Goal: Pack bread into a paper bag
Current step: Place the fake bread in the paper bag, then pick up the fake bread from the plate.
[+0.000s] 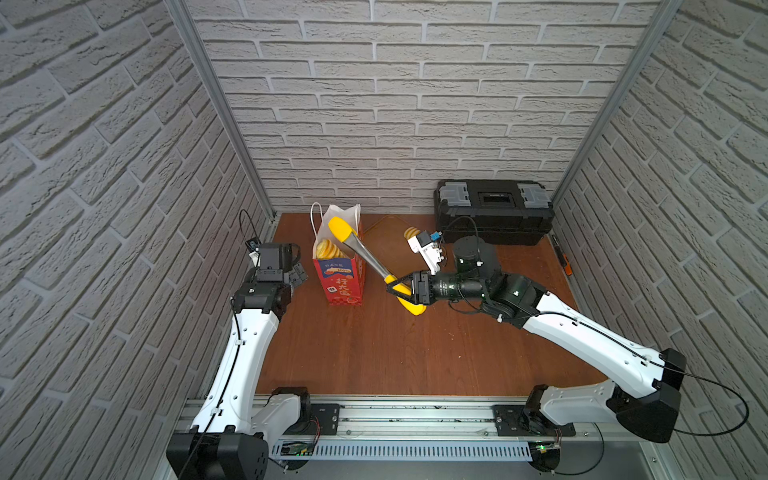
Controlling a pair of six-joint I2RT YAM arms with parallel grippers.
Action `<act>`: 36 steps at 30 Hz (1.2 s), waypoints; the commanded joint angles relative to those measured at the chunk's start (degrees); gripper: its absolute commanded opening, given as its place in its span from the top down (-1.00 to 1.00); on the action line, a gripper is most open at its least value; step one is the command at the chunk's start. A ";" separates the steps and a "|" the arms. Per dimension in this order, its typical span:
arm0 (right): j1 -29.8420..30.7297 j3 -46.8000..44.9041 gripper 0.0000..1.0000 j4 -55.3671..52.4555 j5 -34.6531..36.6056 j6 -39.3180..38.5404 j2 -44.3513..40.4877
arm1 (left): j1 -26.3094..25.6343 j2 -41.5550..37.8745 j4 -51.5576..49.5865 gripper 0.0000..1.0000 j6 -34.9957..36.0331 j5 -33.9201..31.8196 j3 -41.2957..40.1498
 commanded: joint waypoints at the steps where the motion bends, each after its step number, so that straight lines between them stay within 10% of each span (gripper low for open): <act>1: 0.12 4.15 0.13 5.81 1.06 -6.51 -4.25 | 0.35 0.01 0.78 -0.91 0.17 -0.21 0.28; 13: -6.10 3.71 -0.01 -13.24 40.36 -23.48 -11.59 | 0.49 0.84 0.79 -0.91 0.24 -0.99 0.35; 18: -16.42 -0.95 -0.01 -14.52 39.21 -24.39 -6.20 | 0.34 2.04 0.97 -0.91 0.17 -0.78 0.44; 36: -24.86 0.99 0.05 -9.22 27.39 -28.89 20.11 | 0.49 4.99 1.66 -0.91 0.86 -1.41 0.24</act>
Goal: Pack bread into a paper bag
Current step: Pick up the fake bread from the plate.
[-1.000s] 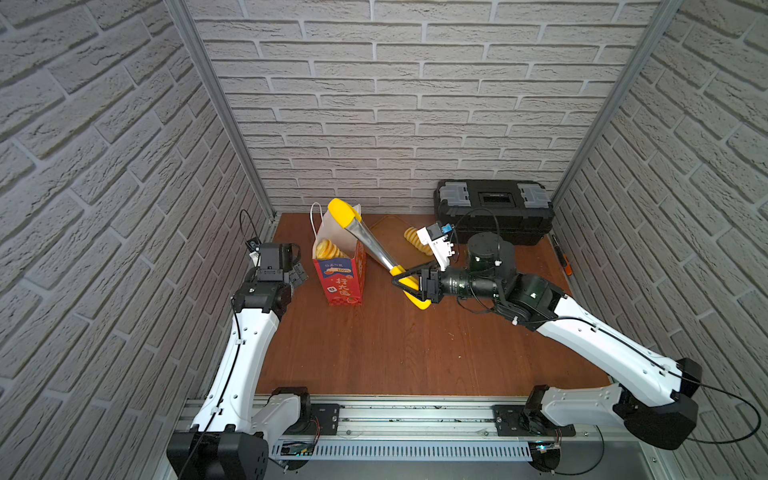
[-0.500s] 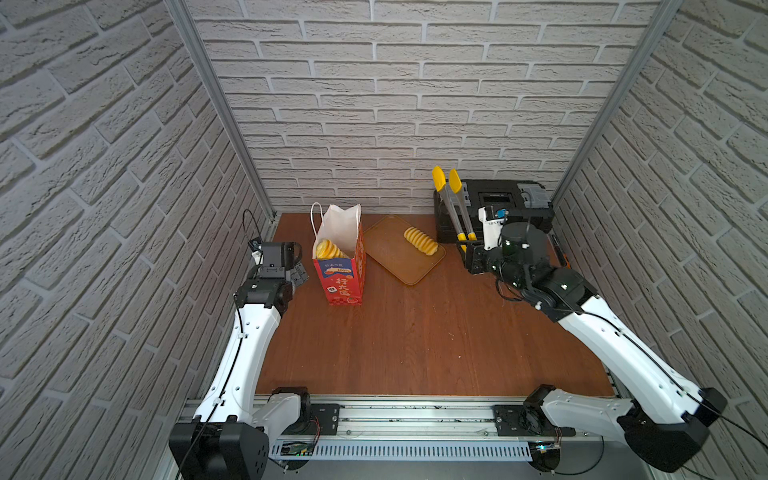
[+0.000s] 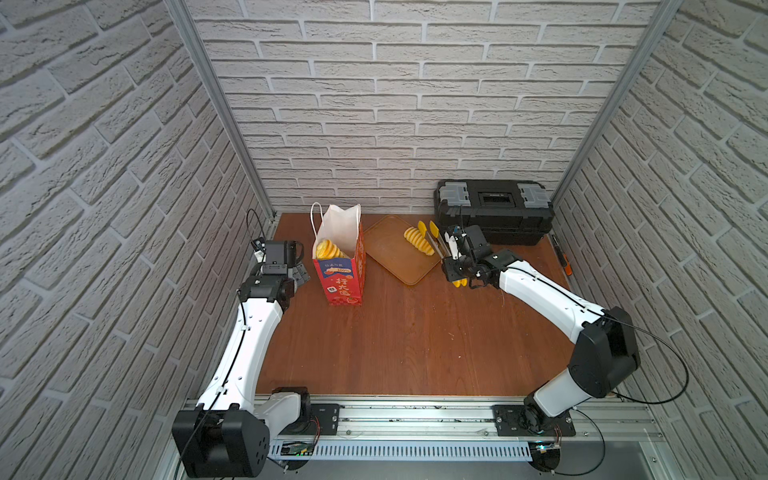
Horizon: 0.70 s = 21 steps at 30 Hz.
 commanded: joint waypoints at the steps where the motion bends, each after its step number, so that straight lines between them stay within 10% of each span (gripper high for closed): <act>1: -1.99 2.75 0.05 4.26 -3.36 -0.87 2.97 | 0.44 0.61 1.57 -0.91 0.70 -0.97 0.24; 13: -2.76 7.57 0.03 4.87 -4.92 -4.36 11.42 | 0.51 2.84 2.15 -0.91 0.98 -0.91 0.73; 21: -3.24 6.38 -0.32 5.93 -2.76 -5.60 11.08 | 0.53 4.28 2.74 -0.91 0.71 -0.56 0.95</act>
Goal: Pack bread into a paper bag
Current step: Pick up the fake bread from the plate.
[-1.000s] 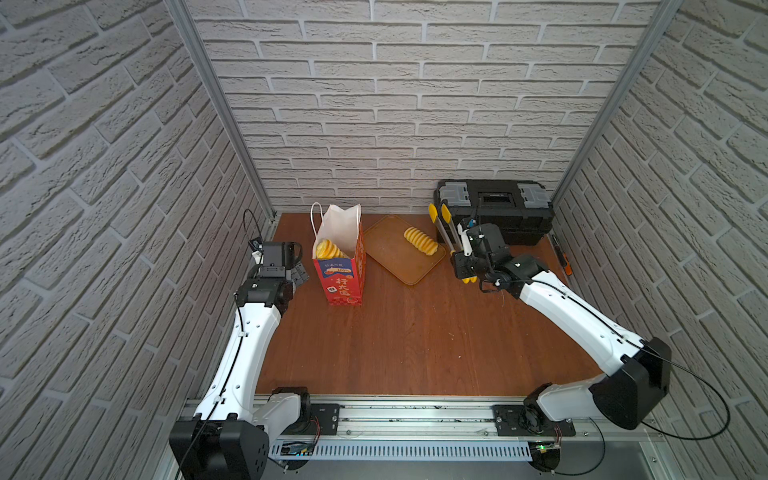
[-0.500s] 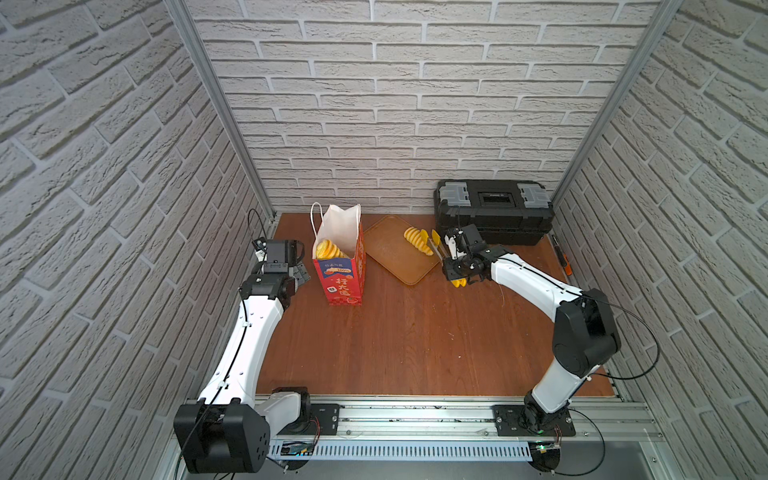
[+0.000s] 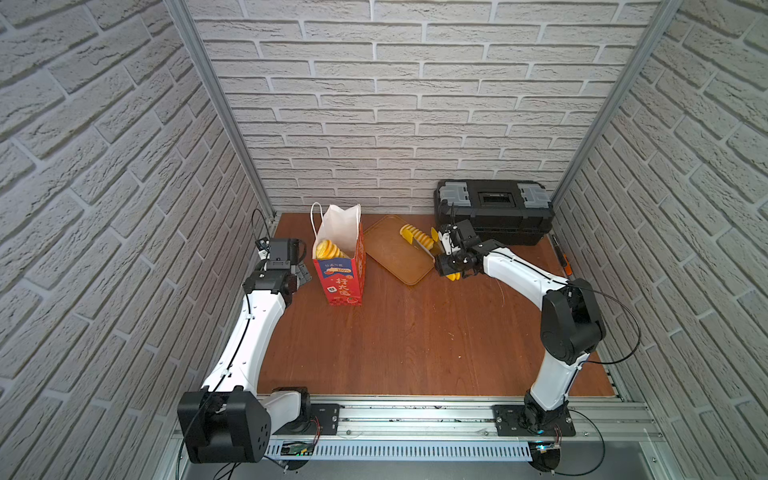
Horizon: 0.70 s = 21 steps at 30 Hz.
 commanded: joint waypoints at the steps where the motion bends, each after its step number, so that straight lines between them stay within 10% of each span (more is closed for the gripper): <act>1: -0.55 0.11 -0.32 3.51 0.75 -1.29 -0.44 | 0.38 0.76 2.06 -0.92 0.45 -0.33 0.95; 21: -0.93 2.00 -0.13 3.35 -2.16 -2.52 6.63 | 0.33 0.55 1.48 -0.91 0.20 -0.21 0.70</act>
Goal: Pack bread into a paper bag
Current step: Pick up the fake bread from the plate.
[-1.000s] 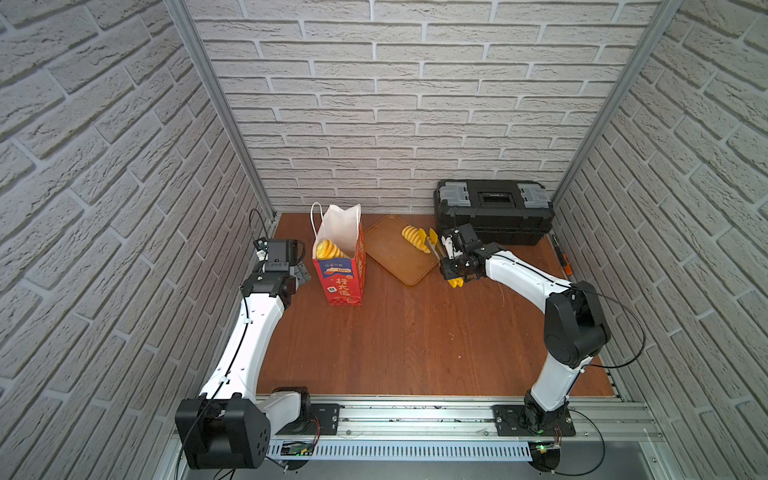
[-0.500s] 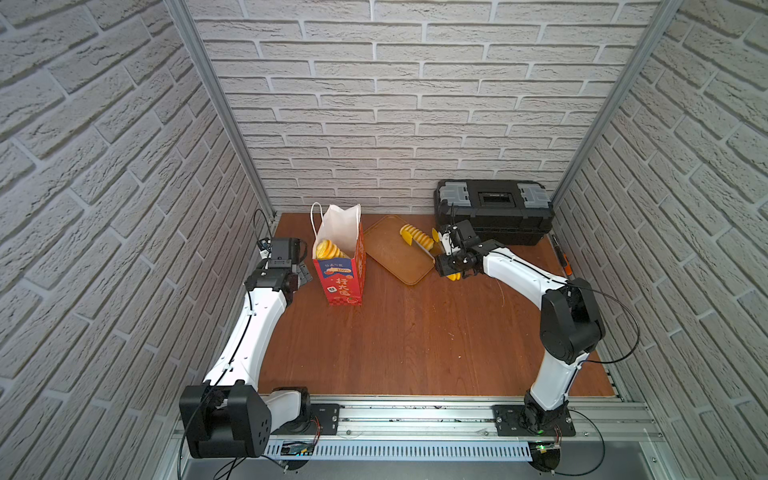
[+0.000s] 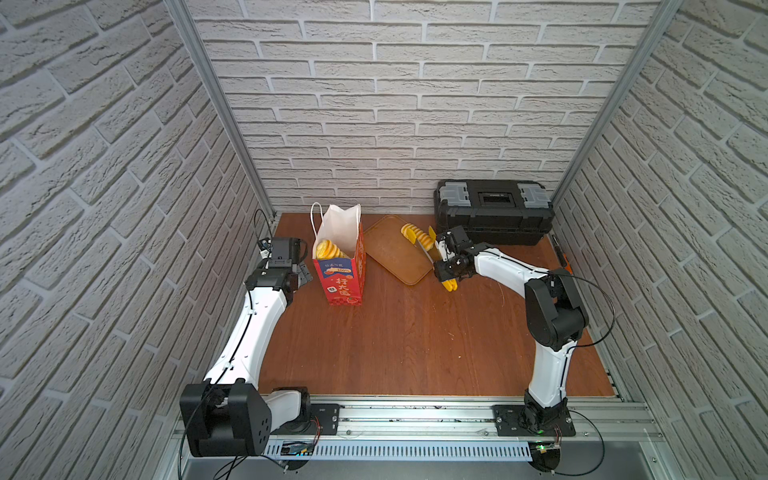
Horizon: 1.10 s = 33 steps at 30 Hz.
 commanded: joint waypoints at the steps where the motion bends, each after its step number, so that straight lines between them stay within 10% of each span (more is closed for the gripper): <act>1: -0.19 1.30 -0.13 1.97 -1.45 -0.49 -0.77 | 0.36 -0.76 1.36 -0.91 0.18 -0.50 0.62; 8: -0.15 1.26 0.02 0.90 -1.89 -0.99 -0.42 | 0.38 -0.80 1.36 -0.91 0.20 -0.43 0.36; 19: -0.12 0.89 0.81 0.87 -3.82 -1.04 -1.40 | 0.37 -1.34 1.37 -0.90 0.06 -0.52 0.05; 33: 2.93 0.77 0.90 1.47 -5.61 0.56 -26.20 | 0.38 -3.52 0.13 -0.91 0.16 -1.24 1.23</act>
